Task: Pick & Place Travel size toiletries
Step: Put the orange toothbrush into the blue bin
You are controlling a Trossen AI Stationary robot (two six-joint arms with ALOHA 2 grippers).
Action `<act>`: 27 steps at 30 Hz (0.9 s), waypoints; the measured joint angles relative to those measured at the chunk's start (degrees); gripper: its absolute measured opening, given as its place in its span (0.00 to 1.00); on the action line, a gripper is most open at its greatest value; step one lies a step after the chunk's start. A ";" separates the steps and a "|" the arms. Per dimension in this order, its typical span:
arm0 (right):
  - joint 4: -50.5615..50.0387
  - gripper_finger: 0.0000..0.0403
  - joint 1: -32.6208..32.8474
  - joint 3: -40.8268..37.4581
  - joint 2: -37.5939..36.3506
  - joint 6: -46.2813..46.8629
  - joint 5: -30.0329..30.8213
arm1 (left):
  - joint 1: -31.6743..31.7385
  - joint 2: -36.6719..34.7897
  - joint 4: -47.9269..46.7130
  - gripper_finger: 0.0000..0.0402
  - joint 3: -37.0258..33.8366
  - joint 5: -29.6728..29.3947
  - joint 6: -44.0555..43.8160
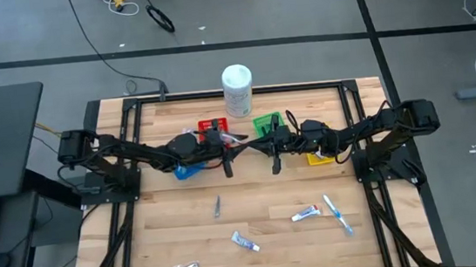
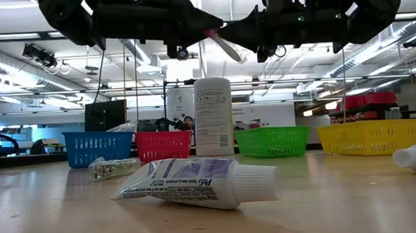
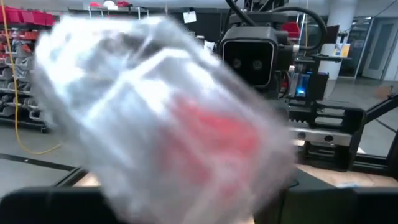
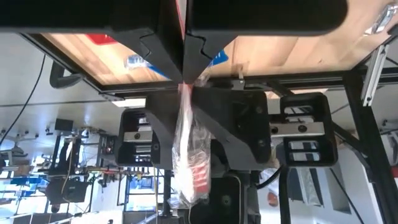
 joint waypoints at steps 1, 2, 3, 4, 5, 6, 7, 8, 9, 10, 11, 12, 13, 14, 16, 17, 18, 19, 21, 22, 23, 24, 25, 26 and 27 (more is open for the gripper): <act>0.04 0.02 -0.01 0.00 0.00 -0.02 0.00 | 0.00 0.00 -0.05 0.26 0.00 0.00 0.20; 0.04 0.02 0.00 0.00 0.00 -0.02 0.02 | 0.00 0.00 -0.02 0.24 0.00 0.00 0.38; 0.04 0.02 -0.02 0.00 0.00 -0.04 0.02 | 0.00 0.00 0.03 0.22 0.00 0.00 0.60; 0.01 0.02 -0.02 0.00 0.00 -0.02 0.04 | 0.00 0.00 0.01 0.19 0.00 0.00 0.70; 0.01 0.02 -0.02 0.00 0.00 -0.02 0.05 | 0.00 0.00 -0.01 0.17 0.00 -0.01 0.71; 0.01 0.02 -0.02 0.00 0.00 0.01 0.10 | 0.00 0.00 -0.01 0.15 0.00 0.00 0.72; -0.02 0.02 -0.02 0.00 0.00 0.23 0.17 | 0.00 0.00 -0.01 0.12 0.00 0.02 0.73; -0.15 0.02 -0.02 0.00 0.00 0.68 0.54 | -0.02 0.00 -0.01 0.10 0.00 0.02 0.73; -0.34 0.02 -0.02 0.00 0.00 1.17 0.76 | 0.00 0.00 -0.05 0.08 0.00 0.11 0.73; -0.61 0.02 -0.02 0.01 0.00 1.42 0.92 | 0.00 0.00 -0.10 0.07 0.00 0.21 0.73; -0.95 0.02 -0.02 0.02 -0.01 1.45 0.94 | 0.00 0.00 -0.17 0.07 0.00 0.22 0.68; -1.44 0.02 -0.03 0.05 -0.03 1.46 0.96 | 0.00 0.00 -0.30 0.07 0.00 0.22 0.51; -1.83 0.02 -0.11 0.09 -0.05 1.46 0.96 | 0.00 0.00 -0.49 0.07 0.00 0.23 0.38; -2.41 0.02 -0.11 0.11 -0.07 1.46 0.87 | 0.00 0.00 -0.73 0.07 0.00 0.26 0.25; -3.40 0.02 -0.11 0.13 -0.08 1.44 0.25 | -0.02 0.00 -1.72 0.09 -0.02 0.21 0.19; -3.93 0.03 -0.11 0.12 -0.08 1.44 -0.45 | -0.03 0.00 -2.30 0.10 0.00 -0.06 -0.07; -4.46 0.03 -0.16 0.11 -0.07 1.44 -1.14 | -0.04 0.00 -2.88 0.11 -0.02 -0.49 -0.36; -4.96 0.03 -0.20 0.11 -0.08 1.50 -1.70 | -0.04 0.00 -3.47 0.11 0.00 -0.79 -0.71; -6.08 0.04 -0.23 0.11 -0.08 2.17 -2.50 | -0.04 0.00 -4.51 0.10 -0.02 -0.90 -1.18; -6.74 0.05 -0.22 0.11 -0.07 2.62 -2.65 | -0.04 0.00 -4.80 0.08 -0.02 -0.93 -1.21; -7.43 0.06 -0.20 0.11 -0.08 2.67 -2.73 | -0.04 0.00 -4.99 0.07 -0.02 -0.99 -1.21; -8.16 0.08 -0.23 0.11 -0.08 2.73 -2.84 | -0.02 0.00 -5.03 0.07 -0.02 -1.13 -1.19; -8.92 0.10 -0.28 0.11 -0.08 2.79 -2.89 | 0.00 0.00 -5.04 0.07 -0.02 -1.23 -1.19; -9.47 0.12 -0.42 0.11 -0.08 3.07 -2.93 | 0.03 0.00 -5.06 0.07 -0.02 -1.34 -1.19; -9.88 0.14 -0.50 0.11 -0.07 3.54 -2.99 | 0.14 0.00 -5.11 0.07 -0.04 -1.35 -1.17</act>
